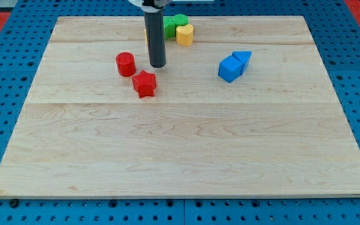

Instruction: Separate the blue triangle from the blue cube

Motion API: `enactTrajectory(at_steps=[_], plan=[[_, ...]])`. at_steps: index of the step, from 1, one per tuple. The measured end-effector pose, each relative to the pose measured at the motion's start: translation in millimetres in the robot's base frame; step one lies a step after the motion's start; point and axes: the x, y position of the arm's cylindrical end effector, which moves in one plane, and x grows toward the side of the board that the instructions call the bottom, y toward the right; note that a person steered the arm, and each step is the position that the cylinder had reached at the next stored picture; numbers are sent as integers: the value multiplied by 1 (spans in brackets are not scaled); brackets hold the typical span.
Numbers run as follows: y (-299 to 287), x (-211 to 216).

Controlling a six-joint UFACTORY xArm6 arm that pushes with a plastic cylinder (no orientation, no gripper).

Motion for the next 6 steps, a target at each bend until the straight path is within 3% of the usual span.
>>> enactTrajectory(at_steps=[3,6], plan=[[22,1],[138,-39]])
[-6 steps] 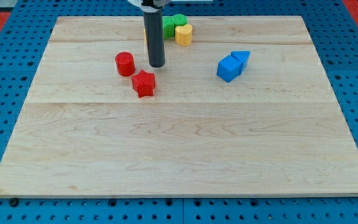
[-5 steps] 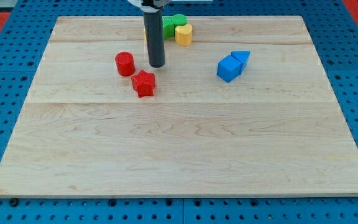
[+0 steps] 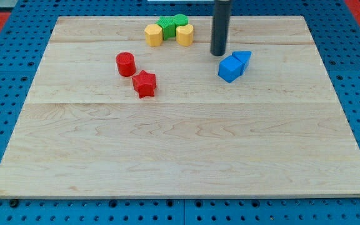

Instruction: Separate the blue triangle from the blue cube

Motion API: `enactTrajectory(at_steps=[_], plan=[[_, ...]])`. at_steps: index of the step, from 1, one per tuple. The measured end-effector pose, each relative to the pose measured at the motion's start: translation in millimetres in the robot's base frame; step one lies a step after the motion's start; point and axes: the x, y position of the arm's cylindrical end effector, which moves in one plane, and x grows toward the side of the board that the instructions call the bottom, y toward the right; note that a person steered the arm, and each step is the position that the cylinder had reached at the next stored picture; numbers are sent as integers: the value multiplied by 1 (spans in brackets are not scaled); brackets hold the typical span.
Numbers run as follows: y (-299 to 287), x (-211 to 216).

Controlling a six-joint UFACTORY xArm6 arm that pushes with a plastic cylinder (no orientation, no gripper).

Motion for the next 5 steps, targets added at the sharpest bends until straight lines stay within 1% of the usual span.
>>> enactTrajectory(at_steps=[1,2,3,4,5], plan=[[45,4],[68,28],[30,44],[-13,49],[-47,67]])
